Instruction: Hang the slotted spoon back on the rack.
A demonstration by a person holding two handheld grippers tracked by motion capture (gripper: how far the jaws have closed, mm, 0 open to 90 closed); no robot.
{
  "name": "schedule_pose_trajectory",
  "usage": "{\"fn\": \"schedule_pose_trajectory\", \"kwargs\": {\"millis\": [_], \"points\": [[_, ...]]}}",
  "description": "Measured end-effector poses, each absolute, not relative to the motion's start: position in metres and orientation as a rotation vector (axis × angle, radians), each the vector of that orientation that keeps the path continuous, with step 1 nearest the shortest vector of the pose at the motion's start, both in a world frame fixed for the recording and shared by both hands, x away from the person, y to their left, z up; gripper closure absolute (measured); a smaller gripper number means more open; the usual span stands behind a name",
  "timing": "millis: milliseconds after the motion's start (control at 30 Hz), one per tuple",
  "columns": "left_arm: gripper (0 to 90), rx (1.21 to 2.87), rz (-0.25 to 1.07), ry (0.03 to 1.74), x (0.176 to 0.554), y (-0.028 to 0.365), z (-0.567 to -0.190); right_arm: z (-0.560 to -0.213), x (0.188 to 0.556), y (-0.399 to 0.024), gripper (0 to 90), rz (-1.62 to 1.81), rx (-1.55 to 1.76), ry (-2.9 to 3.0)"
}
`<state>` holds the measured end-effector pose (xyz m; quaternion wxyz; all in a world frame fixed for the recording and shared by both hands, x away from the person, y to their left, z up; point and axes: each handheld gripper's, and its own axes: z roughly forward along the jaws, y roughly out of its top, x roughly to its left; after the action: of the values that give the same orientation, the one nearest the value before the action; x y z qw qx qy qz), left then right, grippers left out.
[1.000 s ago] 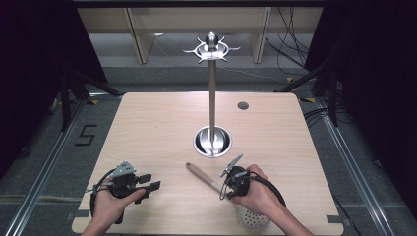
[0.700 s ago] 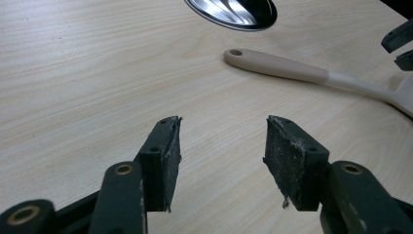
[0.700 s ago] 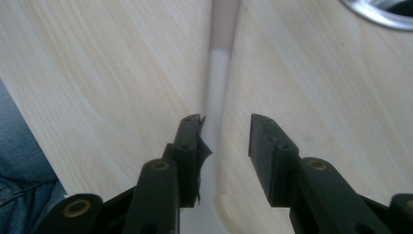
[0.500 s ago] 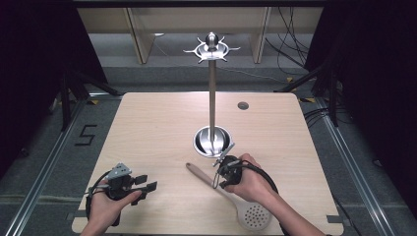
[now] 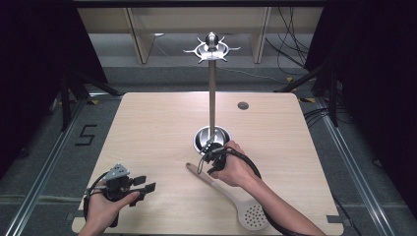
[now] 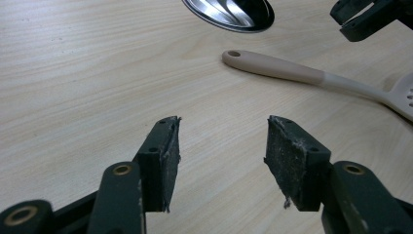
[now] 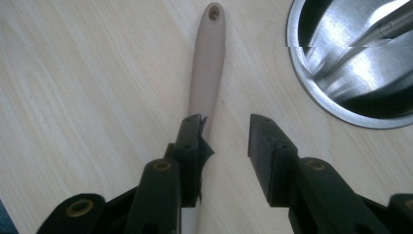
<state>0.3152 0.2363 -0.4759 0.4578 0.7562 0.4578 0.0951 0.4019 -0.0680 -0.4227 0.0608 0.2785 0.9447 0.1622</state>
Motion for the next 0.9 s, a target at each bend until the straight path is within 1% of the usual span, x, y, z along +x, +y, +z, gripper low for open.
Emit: {"fn": "schedule_pose_trajectory", "kwargs": {"millis": [367,633,800,833,900], "points": [[45.3,1.871,0.231,1.131,0.315,0.237,-0.476,-0.445,0.413,-0.054,69.4,0.446,0.877,2.952],[45.3,1.871,0.233,1.126,0.315,0.238,-0.476,-0.452,0.418,-0.046,66.7,0.379,0.862,2.962],[45.3,1.875,0.233,1.123,0.315,0.238,-0.476,-0.459,0.418,-0.041,65.2,0.34,0.924,2.966],[45.3,1.874,0.235,1.125,0.314,0.238,-0.476,-0.461,0.421,-0.042,65.1,0.352,0.863,2.976],[45.3,1.869,0.235,1.127,0.314,0.237,-0.476,-0.461,0.422,-0.042,65.0,0.343,0.844,2.969]]}}
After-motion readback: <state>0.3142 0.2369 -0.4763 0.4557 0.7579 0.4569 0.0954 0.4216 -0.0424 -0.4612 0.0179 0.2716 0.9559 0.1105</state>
